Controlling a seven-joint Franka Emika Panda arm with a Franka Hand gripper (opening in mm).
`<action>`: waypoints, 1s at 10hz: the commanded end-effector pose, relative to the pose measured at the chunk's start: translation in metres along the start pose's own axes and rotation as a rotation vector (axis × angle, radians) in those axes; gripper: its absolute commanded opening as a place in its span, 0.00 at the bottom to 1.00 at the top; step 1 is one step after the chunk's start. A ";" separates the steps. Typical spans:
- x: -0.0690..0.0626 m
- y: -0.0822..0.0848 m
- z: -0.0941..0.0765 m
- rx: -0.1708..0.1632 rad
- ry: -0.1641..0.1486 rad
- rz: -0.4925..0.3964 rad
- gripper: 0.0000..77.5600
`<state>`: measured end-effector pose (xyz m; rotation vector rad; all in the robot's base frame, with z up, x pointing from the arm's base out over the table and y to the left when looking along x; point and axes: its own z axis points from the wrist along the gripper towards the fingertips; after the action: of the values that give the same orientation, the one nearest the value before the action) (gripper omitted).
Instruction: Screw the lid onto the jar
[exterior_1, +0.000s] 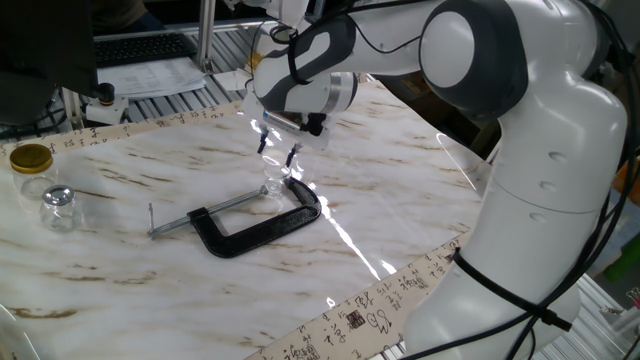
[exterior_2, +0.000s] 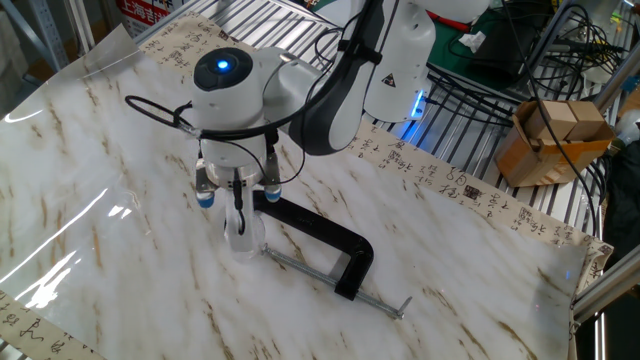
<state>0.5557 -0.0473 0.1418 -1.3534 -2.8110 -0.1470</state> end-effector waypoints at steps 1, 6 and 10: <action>0.012 -0.006 -0.020 0.055 0.063 -0.133 0.01; 0.009 -0.006 -0.028 0.066 0.035 -0.216 0.01; 0.007 -0.003 -0.014 0.076 -0.009 -0.342 0.01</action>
<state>0.5458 -0.0457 0.1615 -0.9243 -2.9550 -0.0777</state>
